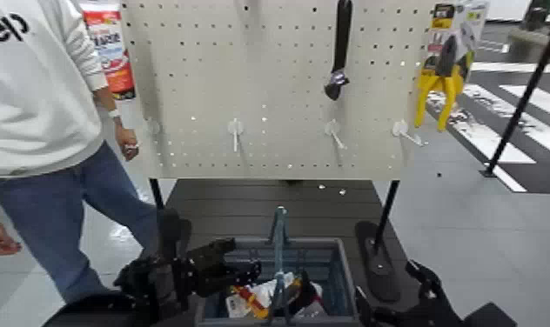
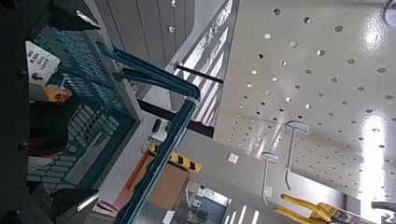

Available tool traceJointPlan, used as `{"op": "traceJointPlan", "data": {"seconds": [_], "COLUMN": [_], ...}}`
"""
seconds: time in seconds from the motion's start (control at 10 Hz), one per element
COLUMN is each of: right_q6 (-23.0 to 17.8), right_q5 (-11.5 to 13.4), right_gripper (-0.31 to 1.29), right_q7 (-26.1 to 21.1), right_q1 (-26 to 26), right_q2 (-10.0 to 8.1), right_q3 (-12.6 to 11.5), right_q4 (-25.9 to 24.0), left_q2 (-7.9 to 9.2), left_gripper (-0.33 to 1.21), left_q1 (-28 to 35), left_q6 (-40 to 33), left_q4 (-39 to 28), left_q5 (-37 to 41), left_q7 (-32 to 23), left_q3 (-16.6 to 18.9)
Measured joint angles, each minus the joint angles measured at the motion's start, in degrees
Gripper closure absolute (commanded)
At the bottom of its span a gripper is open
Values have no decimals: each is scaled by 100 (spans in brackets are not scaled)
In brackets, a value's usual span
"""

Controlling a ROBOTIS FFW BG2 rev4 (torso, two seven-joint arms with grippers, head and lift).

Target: Put the yellow paint brush into the crate.

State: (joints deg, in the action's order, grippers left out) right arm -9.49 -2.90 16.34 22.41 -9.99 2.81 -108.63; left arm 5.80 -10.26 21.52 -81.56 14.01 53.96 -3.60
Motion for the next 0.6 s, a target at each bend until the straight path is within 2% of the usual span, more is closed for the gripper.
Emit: {"op": "traceJointPlan", "data": {"seconds": [0.2, 0.6], "right_q6": [0, -63], "right_q5": [0, -6], "right_gripper": [15, 15], "right_q7": [0, 0], "right_q1": [1, 32], "right_q2": [-3, -3], "right_q3": [-1, -40], "right_q4": [0, -9], "left_q2": [0, 5], "left_gripper": [-12, -10], "left_q1": [-1, 264], "left_q6": [-30, -427], "left_q4": [-1, -392], "left_q5": [-11, -168], "left_q7": [0, -354], "left_q3": [-1, -29]}}
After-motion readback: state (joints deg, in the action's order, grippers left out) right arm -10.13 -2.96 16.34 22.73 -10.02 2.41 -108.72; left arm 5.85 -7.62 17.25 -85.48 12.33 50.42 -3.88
